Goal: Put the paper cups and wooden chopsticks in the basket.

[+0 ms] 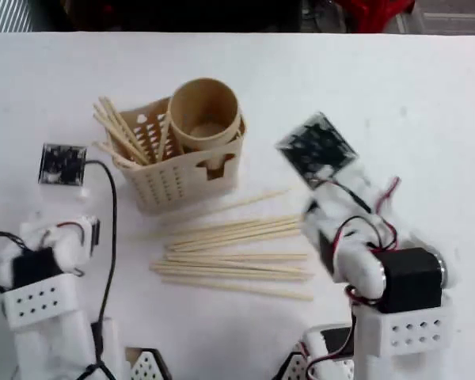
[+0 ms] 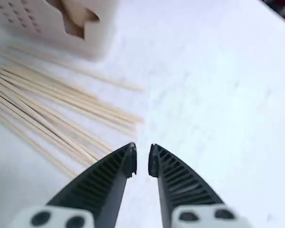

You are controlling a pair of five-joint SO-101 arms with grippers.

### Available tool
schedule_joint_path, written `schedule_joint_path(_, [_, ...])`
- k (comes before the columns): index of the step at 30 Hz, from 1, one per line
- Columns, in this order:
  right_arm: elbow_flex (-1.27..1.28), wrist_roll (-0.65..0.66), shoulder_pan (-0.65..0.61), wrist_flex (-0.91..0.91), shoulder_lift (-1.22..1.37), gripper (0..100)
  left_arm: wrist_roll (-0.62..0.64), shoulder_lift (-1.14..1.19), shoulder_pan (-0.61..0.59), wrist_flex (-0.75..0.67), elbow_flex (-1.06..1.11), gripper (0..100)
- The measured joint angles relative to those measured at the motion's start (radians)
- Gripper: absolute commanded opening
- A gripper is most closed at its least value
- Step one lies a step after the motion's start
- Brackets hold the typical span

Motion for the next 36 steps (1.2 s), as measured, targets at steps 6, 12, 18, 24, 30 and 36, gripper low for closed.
schedule_joint_path(6, [0.427,0.005,0.238,-0.126,-0.230,1.7,-0.233,0.000,0.000,0.505,-0.442,14])
schedule_joint_path(12, [0.735,0.129,0.440,-0.224,-0.428,1.7,-0.288,0.034,0.132,0.683,-0.623,14])
schedule_joint_path(18, [0.839,0.184,0.526,-0.295,-0.368,1.7,-0.302,0.140,0.489,0.686,-0.563,14])
schedule_joint_path(24, [0.936,0.183,0.545,-0.397,-0.304,1.7,-0.140,0.269,0.864,0.577,-0.549,14])
schedule_joint_path(30, [1.186,0.150,0.551,-0.617,-0.308,1.7,-0.129,0.517,0.924,0.345,-0.508,14])
schedule_joint_path(36, [1.250,0.160,0.615,-0.624,-0.420,1.7,-0.147,0.767,0.927,0.097,-0.460,14])
